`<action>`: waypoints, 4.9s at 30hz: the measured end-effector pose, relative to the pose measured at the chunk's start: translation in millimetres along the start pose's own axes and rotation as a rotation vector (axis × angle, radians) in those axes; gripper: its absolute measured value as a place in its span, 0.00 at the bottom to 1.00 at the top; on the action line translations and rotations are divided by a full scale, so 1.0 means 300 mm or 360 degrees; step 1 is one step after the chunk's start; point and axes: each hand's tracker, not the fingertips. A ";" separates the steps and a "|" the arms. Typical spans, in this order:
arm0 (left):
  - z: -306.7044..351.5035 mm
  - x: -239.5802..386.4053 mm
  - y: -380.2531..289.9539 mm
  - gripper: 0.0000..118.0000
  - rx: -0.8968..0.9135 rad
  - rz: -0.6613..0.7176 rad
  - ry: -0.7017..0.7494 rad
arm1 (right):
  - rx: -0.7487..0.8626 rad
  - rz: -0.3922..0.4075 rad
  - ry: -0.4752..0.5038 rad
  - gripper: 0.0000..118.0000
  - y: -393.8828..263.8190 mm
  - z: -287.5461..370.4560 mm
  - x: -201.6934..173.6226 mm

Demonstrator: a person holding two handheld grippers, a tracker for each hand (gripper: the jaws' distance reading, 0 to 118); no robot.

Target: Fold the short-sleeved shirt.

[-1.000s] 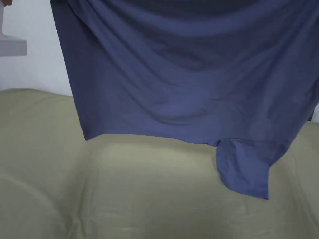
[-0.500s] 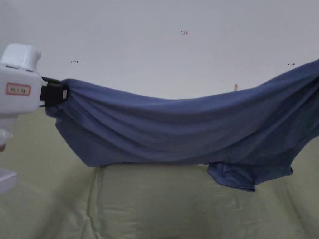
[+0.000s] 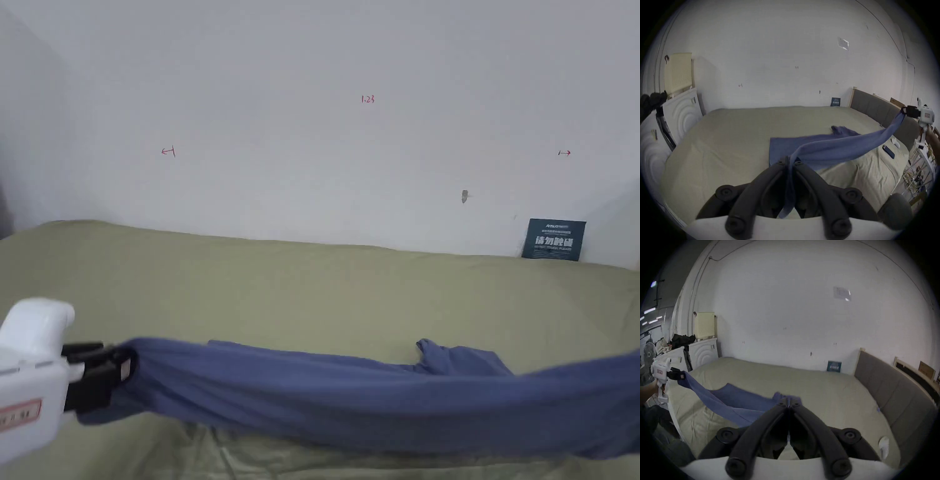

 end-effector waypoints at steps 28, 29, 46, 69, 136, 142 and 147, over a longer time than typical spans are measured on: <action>0.184 0.050 -0.529 0.87 -0.0181 0.0519 0.0124 | -0.0392 -0.0316 -0.0219 0.87 -0.487 0.200 -0.051; 0.213 0.092 -0.485 0.86 -0.0077 0.0462 0.0186 | -0.0284 -0.0273 -0.0223 0.87 -0.453 0.222 -0.082; 0.272 0.346 -0.459 0.10 0.0006 0.0245 0.0215 | 0.0036 0.0005 -0.0183 0.00 -0.430 0.359 -0.436; -0.094 0.175 -0.608 0.10 -0.0521 0.0350 0.0159 | -0.0879 -0.0288 -0.0156 0.77 -0.660 0.035 -0.208; 0.031 0.208 -0.412 0.00 0.0127 0.0293 0.0320 | 0.0111 -0.0012 -0.0172 0.00 -0.457 0.041 -0.337; -0.281 0.116 -0.384 0.64 -0.0245 0.0429 0.0224 | 0.0013 -0.0098 -0.0214 0.00 -0.495 -0.029 -0.288; -0.540 0.069 -0.364 0.63 -0.0371 0.0281 0.0286 | -0.0062 -0.0096 -0.0243 0.00 -0.514 -0.070 -0.226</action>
